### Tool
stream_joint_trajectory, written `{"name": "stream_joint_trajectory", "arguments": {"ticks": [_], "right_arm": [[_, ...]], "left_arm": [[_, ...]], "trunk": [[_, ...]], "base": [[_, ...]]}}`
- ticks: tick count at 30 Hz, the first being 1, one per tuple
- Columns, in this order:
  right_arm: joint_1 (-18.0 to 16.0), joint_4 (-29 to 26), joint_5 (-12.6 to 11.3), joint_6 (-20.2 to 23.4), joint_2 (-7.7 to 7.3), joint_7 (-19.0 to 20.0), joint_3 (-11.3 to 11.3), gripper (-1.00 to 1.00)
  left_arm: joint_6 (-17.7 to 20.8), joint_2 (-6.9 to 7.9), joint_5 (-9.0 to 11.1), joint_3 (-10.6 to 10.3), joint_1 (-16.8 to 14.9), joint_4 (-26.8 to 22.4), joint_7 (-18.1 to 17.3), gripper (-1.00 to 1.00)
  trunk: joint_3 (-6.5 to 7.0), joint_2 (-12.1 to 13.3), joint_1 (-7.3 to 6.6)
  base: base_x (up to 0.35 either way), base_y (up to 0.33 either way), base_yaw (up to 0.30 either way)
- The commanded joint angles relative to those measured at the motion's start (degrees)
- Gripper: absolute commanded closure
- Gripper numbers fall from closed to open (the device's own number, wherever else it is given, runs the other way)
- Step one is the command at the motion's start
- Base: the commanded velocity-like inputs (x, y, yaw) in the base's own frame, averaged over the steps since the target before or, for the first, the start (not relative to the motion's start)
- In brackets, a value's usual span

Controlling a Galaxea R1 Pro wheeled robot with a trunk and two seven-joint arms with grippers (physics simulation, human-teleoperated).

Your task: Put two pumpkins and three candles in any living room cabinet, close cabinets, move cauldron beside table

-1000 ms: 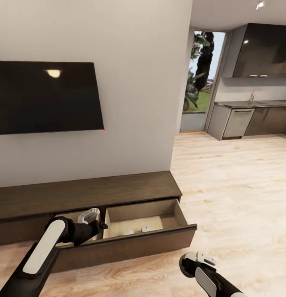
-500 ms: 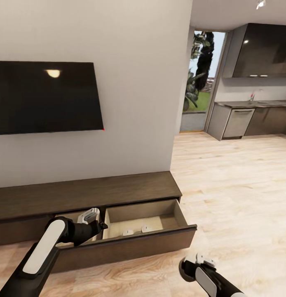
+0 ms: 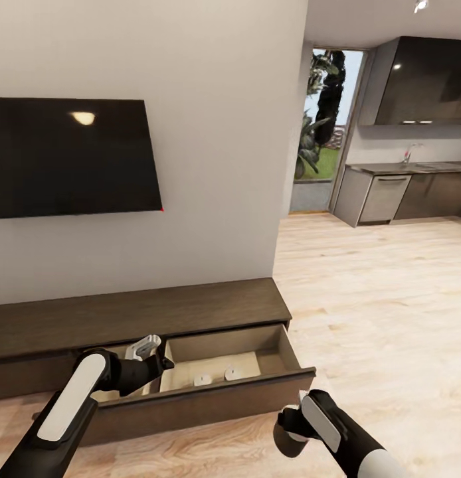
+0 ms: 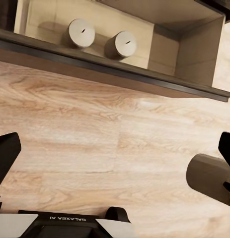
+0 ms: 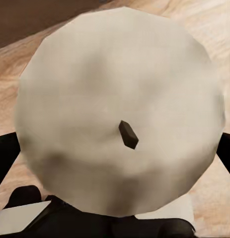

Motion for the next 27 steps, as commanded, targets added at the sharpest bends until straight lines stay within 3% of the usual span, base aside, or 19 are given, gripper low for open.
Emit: {"name": "stream_joint_trajectory", "arguments": {"ticks": [1,9,14,22,27], "right_arm": [[-1.0,-0.3,-0.6,1.8,-0.07,-1.0,0.3,1.00],[-4.6,-1.2,-1.5,7.0,-0.03,-1.7,0.1,1.00],[-5.6,-5.7,-1.6,12.4,0.09,-1.7,0.0,1.00],[-5.7,-7.6,-1.5,13.2,0.56,-2.0,0.1,1.00],[-5.7,-7.7,-1.4,13.2,0.58,-2.0,0.1,1.00]], "left_arm": [[0.0,0.06,0.5,-0.1,-0.1,-0.1,0.6,-1.00],[-0.1,0.00,0.5,-0.2,0.0,-0.1,0.6,-1.00],[-0.1,0.07,0.5,-0.2,0.0,-0.1,0.6,-1.00],[-0.1,0.04,0.5,-0.2,0.0,-0.1,0.7,-1.00],[-0.1,0.01,0.2,-0.6,0.0,-0.1,0.7,-1.00]], "trunk": [[-0.07,0.0,0.01],[-0.08,0.0,0.01],[-0.16,0.0,0.01],[-0.35,0.0,0.01],[-0.46,0.0,0.01]], "base": [[0.041,-0.011,0.000],[0.011,-0.003,0.014],[0.001,0.000,0.183],[0.000,-0.008,0.258],[0.044,-0.197,0.231]]}}
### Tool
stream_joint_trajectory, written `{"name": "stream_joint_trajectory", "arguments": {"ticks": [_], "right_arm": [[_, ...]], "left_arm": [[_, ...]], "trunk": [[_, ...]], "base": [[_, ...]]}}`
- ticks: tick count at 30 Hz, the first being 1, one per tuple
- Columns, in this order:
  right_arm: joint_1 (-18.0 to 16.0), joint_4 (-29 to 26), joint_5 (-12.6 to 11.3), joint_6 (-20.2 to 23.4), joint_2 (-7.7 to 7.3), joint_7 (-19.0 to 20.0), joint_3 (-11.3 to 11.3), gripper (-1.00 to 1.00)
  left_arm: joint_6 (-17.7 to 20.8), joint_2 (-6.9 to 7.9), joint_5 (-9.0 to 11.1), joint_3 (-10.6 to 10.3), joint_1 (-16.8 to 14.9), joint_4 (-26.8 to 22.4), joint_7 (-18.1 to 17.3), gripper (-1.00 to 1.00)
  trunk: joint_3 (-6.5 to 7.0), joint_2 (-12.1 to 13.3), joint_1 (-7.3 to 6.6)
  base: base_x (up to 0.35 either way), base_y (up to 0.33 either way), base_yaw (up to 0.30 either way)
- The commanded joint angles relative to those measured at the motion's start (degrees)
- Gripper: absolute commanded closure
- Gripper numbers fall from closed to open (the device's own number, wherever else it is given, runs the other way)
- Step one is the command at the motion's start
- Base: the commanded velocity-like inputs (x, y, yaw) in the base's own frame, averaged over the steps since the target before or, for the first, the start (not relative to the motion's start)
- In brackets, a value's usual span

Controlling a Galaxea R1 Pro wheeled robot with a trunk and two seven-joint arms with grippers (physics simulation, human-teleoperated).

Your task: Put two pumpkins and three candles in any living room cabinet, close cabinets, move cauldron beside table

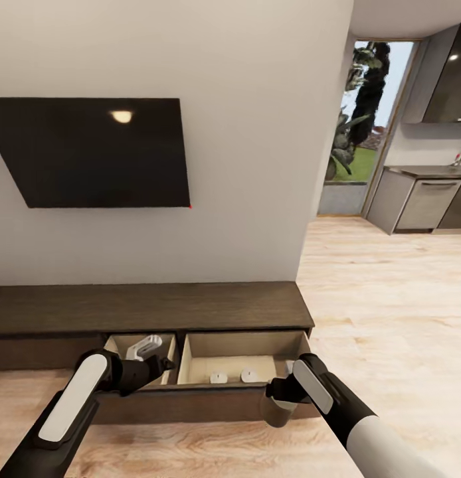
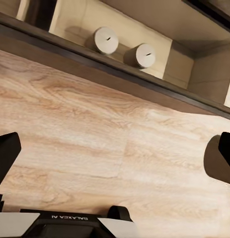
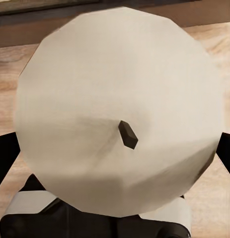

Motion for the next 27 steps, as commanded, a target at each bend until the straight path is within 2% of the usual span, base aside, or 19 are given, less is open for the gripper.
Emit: {"name": "stream_joint_trajectory", "arguments": {"ticks": [1,16,27], "right_arm": [[0.0,-0.1,-0.4,0.1,-0.08,-0.6,0.3,1.00],[0.0,-0.1,0.0,-0.2,-0.05,-0.6,0.3,1.00],[0.0,-0.2,-0.4,-5.8,-0.28,-0.3,0.1,1.00]], "left_arm": [[0.0,0.03,0.2,-0.5,-0.1,-0.1,0.6,-1.00],[0.0,0.06,-0.3,-0.9,-0.1,0.0,0.6,-1.00],[0.0,0.11,-0.3,-0.9,-0.1,0.0,0.6,-1.00]], "trunk": [[-0.07,0.0,0.01],[-0.08,0.0,0.01],[-0.08,0.0,0.01]], "base": [[0.071,-0.181,0.072],[0.086,-0.076,0.009],[0.029,-0.001,0.000]]}}
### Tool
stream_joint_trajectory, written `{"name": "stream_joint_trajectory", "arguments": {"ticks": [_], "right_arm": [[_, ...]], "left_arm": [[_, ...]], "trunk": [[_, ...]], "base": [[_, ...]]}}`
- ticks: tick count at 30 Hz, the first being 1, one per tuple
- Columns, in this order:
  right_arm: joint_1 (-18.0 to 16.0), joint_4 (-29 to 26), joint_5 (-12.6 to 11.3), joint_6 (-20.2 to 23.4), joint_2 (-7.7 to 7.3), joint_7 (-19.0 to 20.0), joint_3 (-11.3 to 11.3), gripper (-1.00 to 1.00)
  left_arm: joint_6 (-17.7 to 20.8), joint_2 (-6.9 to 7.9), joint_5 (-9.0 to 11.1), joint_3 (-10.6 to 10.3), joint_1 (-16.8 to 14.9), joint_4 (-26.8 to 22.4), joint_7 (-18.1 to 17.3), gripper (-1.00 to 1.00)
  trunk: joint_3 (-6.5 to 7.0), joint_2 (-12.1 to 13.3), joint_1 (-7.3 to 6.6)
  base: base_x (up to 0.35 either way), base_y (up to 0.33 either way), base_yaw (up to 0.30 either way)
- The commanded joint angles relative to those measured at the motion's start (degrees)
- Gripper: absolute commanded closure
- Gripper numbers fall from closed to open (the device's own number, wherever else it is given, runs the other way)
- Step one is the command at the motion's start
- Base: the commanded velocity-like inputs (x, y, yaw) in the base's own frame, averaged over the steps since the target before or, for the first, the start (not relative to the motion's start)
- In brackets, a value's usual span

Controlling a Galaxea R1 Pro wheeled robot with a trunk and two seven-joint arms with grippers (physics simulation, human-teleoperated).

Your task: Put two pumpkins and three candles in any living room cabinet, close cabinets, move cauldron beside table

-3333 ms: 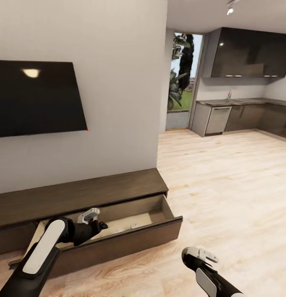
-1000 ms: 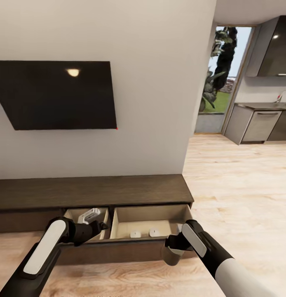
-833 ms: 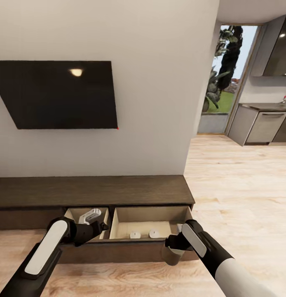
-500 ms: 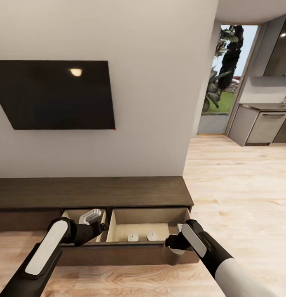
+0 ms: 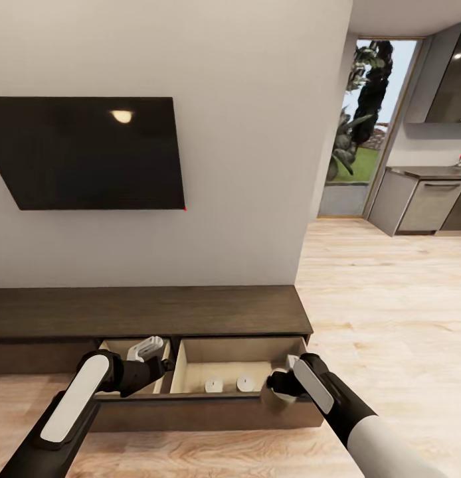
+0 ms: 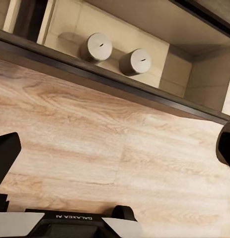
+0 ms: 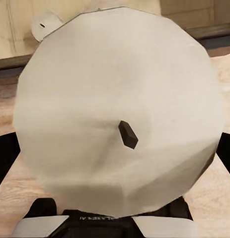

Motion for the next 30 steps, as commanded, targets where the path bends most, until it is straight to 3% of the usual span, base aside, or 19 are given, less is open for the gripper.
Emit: {"name": "stream_joint_trajectory", "arguments": {"ticks": [1,6,30], "right_arm": [[-0.1,-0.1,-0.7,-1.2,-0.04,-0.5,0.2,1.00],[-0.1,0.0,-0.5,-4.7,0.09,-0.9,0.3,1.00],[-0.1,0.1,-0.3,-6.6,0.13,-1.1,0.5,1.00]], "left_arm": [[0.0,0.04,0.5,-0.1,-0.1,-0.1,0.6,-1.00],[0.0,0.05,0.5,-0.1,-0.1,-0.1,0.6,-1.00],[0.0,-0.03,0.5,-0.1,-0.1,-0.1,0.6,-1.00]], "trunk": [[-0.07,0.0,0.00],[-0.07,0.0,0.00],[-0.07,0.0,0.00]], "base": [[0.001,0.000,0.000],[0.105,0.000,0.000],[0.107,0.000,0.000]]}}
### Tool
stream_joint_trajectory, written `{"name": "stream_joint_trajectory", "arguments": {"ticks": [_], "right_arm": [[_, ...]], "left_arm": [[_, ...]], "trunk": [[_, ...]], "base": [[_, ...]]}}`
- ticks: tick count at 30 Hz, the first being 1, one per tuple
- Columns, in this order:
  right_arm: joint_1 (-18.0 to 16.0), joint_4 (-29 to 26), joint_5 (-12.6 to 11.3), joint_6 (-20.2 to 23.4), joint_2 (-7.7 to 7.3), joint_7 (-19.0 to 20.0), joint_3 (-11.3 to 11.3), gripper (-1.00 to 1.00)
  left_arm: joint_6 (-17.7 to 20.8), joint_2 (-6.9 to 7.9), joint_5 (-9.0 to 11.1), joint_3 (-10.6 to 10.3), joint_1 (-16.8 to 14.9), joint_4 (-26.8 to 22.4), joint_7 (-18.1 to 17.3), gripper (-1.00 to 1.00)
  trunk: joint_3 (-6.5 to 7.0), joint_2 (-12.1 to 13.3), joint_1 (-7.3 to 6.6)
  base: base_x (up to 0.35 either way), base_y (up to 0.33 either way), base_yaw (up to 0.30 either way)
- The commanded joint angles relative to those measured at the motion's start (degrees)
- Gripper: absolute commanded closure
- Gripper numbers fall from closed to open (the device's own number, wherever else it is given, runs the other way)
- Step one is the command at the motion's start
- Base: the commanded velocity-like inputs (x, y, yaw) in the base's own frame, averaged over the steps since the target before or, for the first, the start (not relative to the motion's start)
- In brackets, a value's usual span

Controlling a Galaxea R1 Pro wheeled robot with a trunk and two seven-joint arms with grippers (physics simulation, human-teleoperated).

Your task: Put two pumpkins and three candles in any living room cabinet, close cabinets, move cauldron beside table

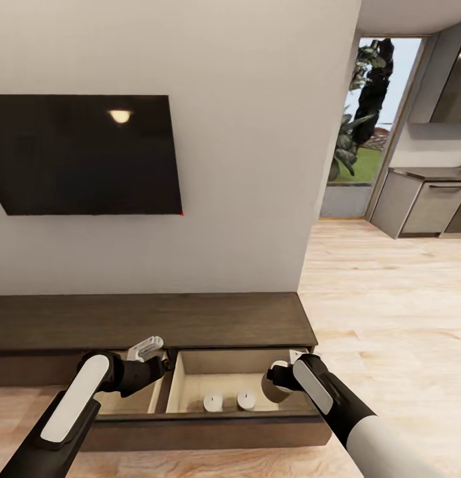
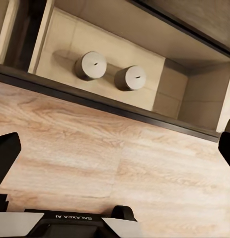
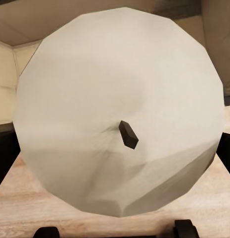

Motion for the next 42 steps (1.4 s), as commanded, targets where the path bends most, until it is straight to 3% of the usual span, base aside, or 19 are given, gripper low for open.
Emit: {"name": "stream_joint_trajectory", "arguments": {"ticks": [1,42], "right_arm": [[-0.1,-0.1,-0.6,0.0,-0.07,-0.6,0.3,1.00],[-0.1,0.1,-0.6,0.0,-0.07,-0.6,0.3,1.00]], "left_arm": [[0.0,0.04,0.5,-0.1,-0.1,-0.1,0.6,-1.00],[0.0,0.05,0.6,-0.3,-0.1,-0.1,0.6,-1.00]], "trunk": [[-0.06,0.0,0.01],[-0.06,0.0,0.01]], "base": [[0.068,0.000,0.000],[0.099,0.000,0.000]]}}
